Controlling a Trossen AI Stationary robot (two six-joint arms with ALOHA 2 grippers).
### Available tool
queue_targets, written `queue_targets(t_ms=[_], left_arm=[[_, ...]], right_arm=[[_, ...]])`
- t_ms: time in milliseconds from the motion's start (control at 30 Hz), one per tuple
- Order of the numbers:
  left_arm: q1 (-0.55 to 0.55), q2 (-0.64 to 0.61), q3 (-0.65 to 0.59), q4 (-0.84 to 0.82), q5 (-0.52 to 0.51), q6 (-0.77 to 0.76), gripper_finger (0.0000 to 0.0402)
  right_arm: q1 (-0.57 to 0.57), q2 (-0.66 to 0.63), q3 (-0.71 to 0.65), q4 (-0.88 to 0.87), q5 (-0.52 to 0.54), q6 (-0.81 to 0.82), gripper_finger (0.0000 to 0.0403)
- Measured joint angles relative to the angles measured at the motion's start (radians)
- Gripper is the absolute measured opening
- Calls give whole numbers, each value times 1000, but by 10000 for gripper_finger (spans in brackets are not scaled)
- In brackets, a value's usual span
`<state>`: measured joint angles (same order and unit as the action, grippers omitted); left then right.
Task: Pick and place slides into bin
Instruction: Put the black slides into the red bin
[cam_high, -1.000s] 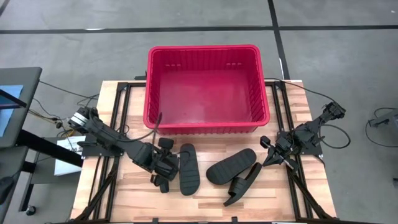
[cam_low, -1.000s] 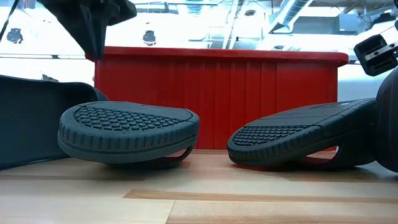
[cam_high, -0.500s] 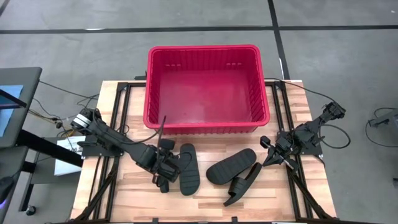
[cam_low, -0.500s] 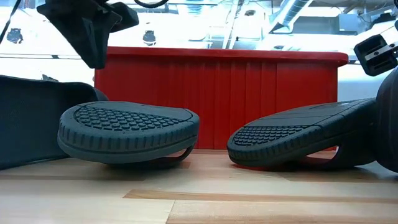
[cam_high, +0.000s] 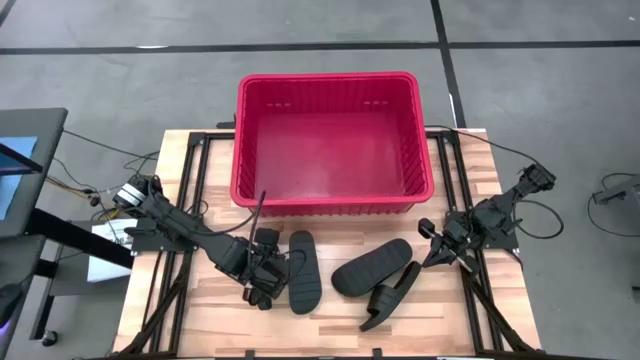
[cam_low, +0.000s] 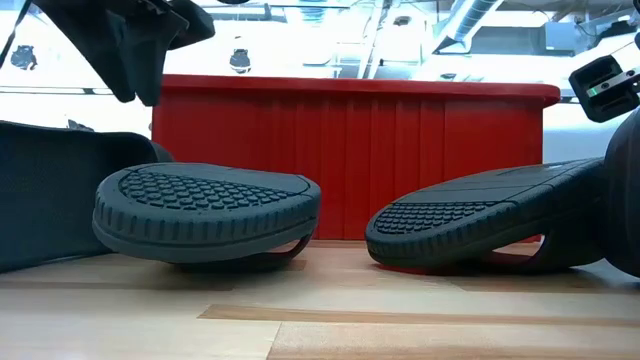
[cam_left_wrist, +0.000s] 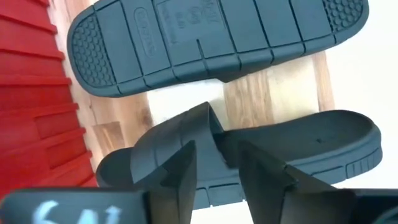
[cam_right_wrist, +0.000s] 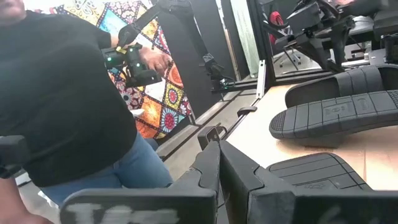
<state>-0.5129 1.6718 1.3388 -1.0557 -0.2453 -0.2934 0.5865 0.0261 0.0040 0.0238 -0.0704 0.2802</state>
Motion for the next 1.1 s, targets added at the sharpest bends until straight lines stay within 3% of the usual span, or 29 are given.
queue_targets(t_ms=[433,767,1100], left_arm=[[-15,8,0,5,-43,-5,158],[-19,95,5,25,-25,47,161],[-23,98,4,-2,-81,47,161]], right_arm=[[0,0,0,0,0,0,0],[0,0,0,2,0,0,0],[0,1,0,0,0,0,0]])
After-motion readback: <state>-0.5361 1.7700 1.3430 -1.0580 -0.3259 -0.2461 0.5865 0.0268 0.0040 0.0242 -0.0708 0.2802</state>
